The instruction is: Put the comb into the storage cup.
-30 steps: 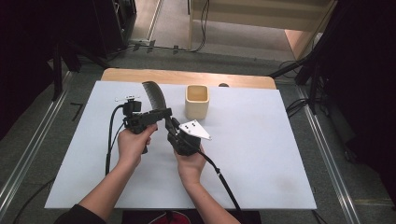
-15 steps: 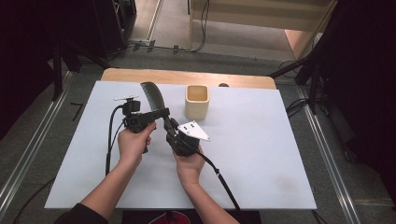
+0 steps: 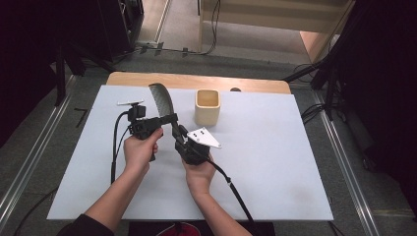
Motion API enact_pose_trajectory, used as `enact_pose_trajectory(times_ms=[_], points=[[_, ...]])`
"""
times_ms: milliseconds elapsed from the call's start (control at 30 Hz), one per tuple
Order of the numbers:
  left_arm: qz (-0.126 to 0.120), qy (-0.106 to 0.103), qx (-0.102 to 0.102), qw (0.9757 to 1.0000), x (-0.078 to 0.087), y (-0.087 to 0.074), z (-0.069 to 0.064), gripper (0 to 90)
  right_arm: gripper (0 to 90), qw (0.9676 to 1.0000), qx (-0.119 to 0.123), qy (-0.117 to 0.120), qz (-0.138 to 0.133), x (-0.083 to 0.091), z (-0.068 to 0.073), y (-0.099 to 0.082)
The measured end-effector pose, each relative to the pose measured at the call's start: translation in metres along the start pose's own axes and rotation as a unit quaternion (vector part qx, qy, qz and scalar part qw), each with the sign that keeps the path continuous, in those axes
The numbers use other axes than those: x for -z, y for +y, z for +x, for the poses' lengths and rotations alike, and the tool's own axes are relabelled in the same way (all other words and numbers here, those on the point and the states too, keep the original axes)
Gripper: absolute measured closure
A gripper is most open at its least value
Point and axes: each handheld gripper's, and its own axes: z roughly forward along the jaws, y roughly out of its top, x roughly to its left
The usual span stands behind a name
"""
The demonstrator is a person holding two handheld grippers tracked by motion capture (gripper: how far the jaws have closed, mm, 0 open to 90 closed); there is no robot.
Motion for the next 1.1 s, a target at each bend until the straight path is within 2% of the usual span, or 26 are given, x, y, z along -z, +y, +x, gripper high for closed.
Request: enact_pose_trajectory(times_ms=[100, 200, 333, 400, 433, 500, 700, 800, 933, 1033, 1100], points=[[0.003, -0.004, 0.005, 1.0, 0.001, 0.0, 0.001, 73.3, 70.0, 1.0, 0.001, 0.002, 0.0, 0.0, 0.0, 0.0], [0.005, -0.015, 0.023, 0.9996, 0.001, 0.001, 0.004, 73.5, 69.6, 1.0, 0.005, 0.003, 0.0, 0.001, 0.0, 0.0], [-0.001, -0.014, 0.023, 0.9996, 0.003, 0.002, 0.004, 73.8, 65.7, 0.9997, 0.023, 0.002, -0.003, 0.002, 0.002, 0.0], [-0.002, -0.005, 0.014, 0.9999, 0.004, 0.003, 0.004, 73.8, 61.4, 0.9991, 0.039, 0.014, -0.003, 0.002, 0.003, -0.001], [-0.003, -0.003, 0.012, 0.9999, 0.005, 0.003, 0.004, 73.8, 59.4, 0.9983, 0.057, 0.01, -0.002, 0.002, 0.004, -0.001], [-0.007, 0.007, 0.003, 1.0, 0.006, 0.004, 0.004, 73.8, 55.8, 0.997, 0.077, 0.011, 0.002, 0.003, 0.006, -0.002], [-0.009, 0.025, -0.017, 0.9995, 0.008, 0.008, 0.003, 73.8, 42.8, 0.995, 0.092, 0.03, 0.024, 0.007, 0.001, 0.001], [-0.015, 0.036, -0.028, 0.9989, 0.01, 0.009, 0.004, 73.7, 40.3, 0.9936, 0.099, 0.043, 0.036, 0.009, -0.002, 0.002], [-0.009, 0.049, -0.044, 0.9978, 0.011, 0.011, 0.006, 73.7, 38.1, 0.9898, 0.125, 0.054, 0.044, 0.013, -0.004, 0.001], [-0.011, 0.05, -0.043, 0.9978, 0.012, 0.012, 0.007, 73.7, 35.0, 0.9893, 0.121, 0.061, 0.053, 0.016, -0.007, 0.002], [-0.012, 0.05, -0.044, 0.9977, 0.012, 0.012, 0.007, 73.7, 33.4, 0.9873, 0.133, 0.063, 0.06, 0.018, -0.01, 0.002]])
